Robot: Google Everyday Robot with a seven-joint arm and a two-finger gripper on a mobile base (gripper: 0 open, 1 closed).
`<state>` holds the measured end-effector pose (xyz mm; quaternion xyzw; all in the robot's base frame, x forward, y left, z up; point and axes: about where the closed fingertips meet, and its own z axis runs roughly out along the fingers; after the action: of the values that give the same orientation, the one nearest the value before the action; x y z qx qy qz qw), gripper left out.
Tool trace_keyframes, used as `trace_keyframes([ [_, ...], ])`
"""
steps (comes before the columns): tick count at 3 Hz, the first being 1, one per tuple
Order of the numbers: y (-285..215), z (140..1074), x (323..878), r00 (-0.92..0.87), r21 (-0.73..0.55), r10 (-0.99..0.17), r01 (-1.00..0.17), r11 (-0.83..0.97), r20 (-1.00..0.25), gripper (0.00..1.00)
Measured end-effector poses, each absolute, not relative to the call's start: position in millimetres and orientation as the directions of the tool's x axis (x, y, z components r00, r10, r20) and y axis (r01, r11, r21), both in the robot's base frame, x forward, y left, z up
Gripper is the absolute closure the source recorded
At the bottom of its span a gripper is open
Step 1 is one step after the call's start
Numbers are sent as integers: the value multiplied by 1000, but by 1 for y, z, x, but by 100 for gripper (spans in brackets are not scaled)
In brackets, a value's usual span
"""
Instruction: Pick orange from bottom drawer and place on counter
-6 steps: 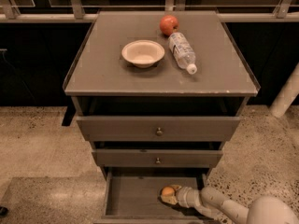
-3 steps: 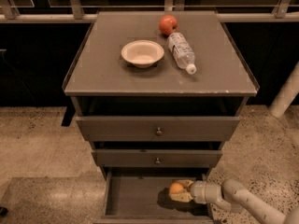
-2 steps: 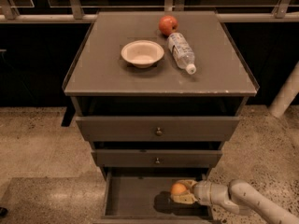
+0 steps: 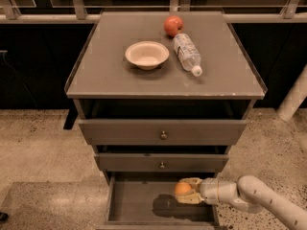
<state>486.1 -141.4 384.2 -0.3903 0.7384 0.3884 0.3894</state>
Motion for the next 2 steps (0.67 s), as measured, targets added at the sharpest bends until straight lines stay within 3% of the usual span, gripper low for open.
trace_keyframes([
  [2,-145,426,481,-410,336,-261,-898,286,-874,100],
])
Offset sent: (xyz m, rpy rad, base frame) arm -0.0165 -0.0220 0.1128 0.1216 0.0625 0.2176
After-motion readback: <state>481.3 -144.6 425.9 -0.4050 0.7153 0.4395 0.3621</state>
